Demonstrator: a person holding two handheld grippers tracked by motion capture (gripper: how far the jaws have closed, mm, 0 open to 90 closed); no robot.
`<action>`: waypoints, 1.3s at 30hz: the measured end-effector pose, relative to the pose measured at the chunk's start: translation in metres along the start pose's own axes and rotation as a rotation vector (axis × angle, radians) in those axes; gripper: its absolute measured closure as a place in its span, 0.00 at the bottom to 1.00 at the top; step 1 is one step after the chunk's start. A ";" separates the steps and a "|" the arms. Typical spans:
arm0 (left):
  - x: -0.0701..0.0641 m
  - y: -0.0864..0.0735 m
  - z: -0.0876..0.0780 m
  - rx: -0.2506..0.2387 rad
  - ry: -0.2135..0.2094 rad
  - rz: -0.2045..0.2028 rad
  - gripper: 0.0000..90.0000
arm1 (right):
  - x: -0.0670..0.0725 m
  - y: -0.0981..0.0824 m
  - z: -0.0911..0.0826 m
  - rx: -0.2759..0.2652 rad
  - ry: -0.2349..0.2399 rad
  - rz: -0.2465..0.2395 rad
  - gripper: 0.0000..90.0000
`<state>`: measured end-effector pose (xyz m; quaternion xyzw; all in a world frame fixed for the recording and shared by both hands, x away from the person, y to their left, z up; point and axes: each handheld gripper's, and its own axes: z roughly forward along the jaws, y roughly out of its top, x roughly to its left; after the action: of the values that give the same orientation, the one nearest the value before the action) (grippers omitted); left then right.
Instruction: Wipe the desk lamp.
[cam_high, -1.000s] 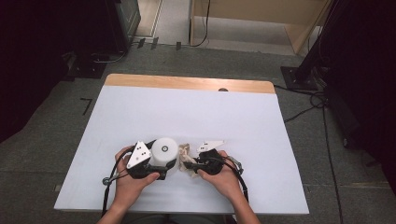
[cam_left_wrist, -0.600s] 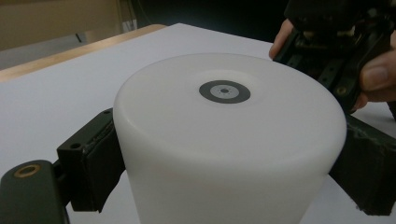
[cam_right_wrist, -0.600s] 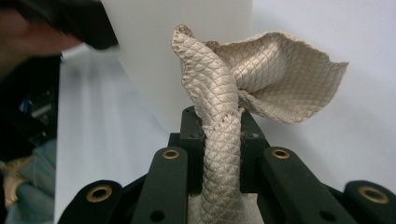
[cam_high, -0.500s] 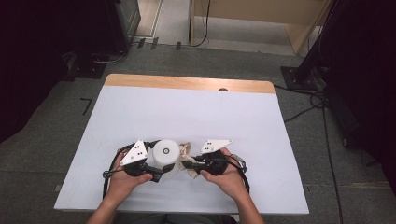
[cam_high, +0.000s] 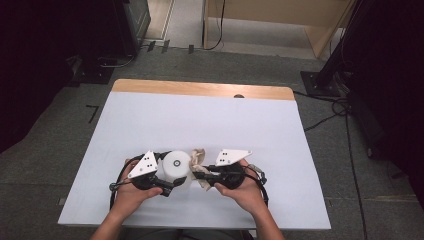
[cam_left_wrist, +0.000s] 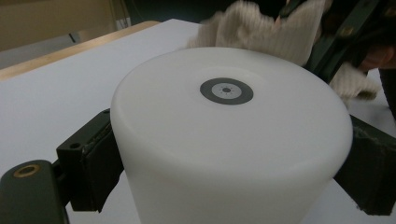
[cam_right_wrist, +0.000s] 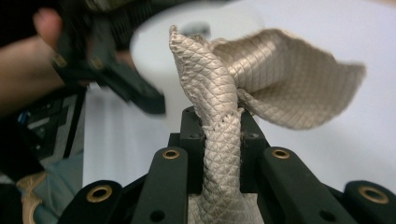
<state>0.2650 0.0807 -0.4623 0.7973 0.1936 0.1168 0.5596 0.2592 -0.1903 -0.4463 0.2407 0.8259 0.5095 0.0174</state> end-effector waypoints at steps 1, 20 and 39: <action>0.000 0.000 0.000 0.000 -0.002 -0.001 0.09 | -0.003 -0.006 0.006 0.033 0.003 -0.002 0.86; 0.001 -0.001 0.001 -0.004 -0.005 -0.004 0.09 | 0.007 0.006 -0.010 -0.072 -0.045 -0.018 0.86; -0.001 -0.001 0.001 -0.005 0.001 -0.005 0.09 | -0.016 -0.032 0.030 0.119 -0.034 0.090 0.86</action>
<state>0.2646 0.0799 -0.4640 0.7953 0.1955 0.1164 0.5619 0.2691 -0.1833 -0.4912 0.2871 0.8425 0.4558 -0.0058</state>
